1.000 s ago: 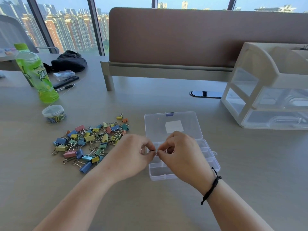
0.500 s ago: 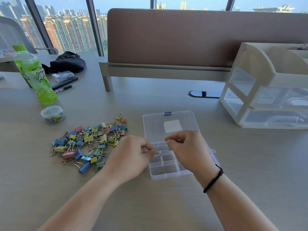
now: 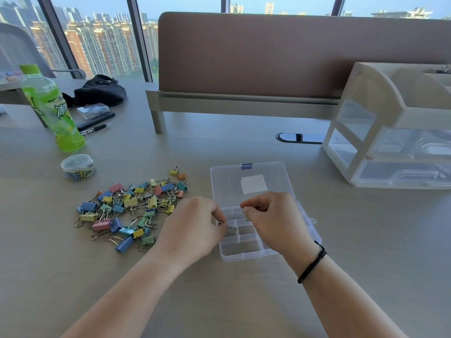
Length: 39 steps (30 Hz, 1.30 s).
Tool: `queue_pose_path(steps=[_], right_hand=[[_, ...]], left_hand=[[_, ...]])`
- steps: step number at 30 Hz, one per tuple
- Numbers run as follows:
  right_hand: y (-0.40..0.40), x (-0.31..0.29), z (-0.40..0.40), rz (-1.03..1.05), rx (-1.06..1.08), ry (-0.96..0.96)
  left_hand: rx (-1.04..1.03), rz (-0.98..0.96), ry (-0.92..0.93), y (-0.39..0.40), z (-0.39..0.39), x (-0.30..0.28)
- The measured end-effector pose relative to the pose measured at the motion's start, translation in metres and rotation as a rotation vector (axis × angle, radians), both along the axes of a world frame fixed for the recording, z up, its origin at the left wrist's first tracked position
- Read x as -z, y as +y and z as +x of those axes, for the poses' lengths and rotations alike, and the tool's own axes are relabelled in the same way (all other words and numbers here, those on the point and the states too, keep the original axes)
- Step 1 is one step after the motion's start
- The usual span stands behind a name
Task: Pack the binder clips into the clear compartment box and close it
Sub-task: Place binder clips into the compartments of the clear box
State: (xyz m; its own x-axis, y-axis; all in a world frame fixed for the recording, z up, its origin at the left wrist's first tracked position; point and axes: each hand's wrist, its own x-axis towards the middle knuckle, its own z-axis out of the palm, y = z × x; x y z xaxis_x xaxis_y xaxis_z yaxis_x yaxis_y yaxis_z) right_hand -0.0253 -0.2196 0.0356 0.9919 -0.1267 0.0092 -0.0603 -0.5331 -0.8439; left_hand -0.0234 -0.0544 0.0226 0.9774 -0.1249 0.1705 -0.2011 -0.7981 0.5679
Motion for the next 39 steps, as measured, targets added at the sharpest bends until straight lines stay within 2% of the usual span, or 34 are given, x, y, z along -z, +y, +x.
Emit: queue_pose_path(steps=[12,18,24,33,39], right_hand=[[-0.002,0.003,0.0,0.004,-0.047,-0.033],[-0.001,-0.004,-0.006,0.073,-0.202,-0.07],[0.003,-0.001,-0.008,-0.074,-0.253,-0.098],[0.005,0.003,-0.008,-0.135,-0.269,-0.195],[0.012,0.005,-0.014,-0.327,-0.345,-0.276]], left_hand=[[0.042,0.004,0.067,0.005,0.004,-0.001],[0.066,-0.032,0.096,0.011,0.007,0.0],[0.088,-0.089,0.118,0.016,0.01,0.001],[0.121,-0.161,0.145,0.019,0.013,0.001],[0.17,-0.18,0.18,0.023,0.014,-0.002]])
